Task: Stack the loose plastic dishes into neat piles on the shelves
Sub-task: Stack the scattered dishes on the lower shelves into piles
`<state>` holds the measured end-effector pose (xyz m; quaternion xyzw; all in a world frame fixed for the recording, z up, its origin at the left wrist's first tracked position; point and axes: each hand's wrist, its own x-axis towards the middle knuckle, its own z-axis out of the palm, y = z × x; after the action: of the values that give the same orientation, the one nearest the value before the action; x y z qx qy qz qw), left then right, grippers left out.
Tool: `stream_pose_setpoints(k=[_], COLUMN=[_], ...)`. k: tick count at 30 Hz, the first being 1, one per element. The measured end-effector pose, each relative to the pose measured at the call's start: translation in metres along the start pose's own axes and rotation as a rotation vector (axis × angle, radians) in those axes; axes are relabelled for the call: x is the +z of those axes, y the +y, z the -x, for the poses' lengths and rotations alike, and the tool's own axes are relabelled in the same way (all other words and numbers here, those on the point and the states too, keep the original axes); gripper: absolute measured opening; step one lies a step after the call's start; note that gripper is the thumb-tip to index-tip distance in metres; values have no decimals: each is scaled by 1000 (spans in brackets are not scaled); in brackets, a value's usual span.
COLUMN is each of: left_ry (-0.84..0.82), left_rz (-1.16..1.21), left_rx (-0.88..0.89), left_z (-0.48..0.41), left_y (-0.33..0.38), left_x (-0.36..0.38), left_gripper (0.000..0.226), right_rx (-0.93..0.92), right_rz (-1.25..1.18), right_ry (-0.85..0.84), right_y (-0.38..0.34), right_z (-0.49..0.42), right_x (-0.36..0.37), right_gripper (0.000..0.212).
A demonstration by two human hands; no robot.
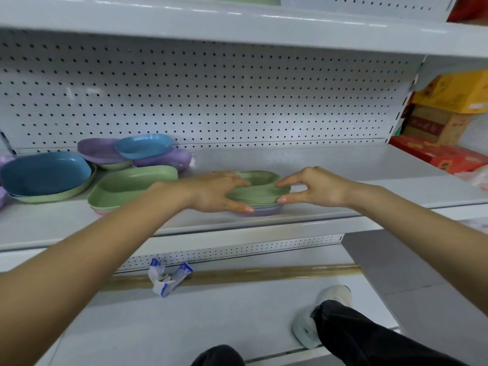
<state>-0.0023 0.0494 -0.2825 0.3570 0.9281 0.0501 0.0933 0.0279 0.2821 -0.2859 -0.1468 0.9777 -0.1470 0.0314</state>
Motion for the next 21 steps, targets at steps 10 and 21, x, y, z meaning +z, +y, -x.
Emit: stream_pose_setpoints(k=[10,21], left_ry=[36,-41], left_rz=[-72,-312], left_rx=[19,7], left_z=[-12,-18], left_y=[-7,0], left_x=[28,22], left_gripper=[56,58], right_rx=[-83,-32], right_rz=[93,251], right_ry=[26,-150], right_y=[7,6], right_z=[-9,-20], right_x=[16,13], right_gripper=[38,32])
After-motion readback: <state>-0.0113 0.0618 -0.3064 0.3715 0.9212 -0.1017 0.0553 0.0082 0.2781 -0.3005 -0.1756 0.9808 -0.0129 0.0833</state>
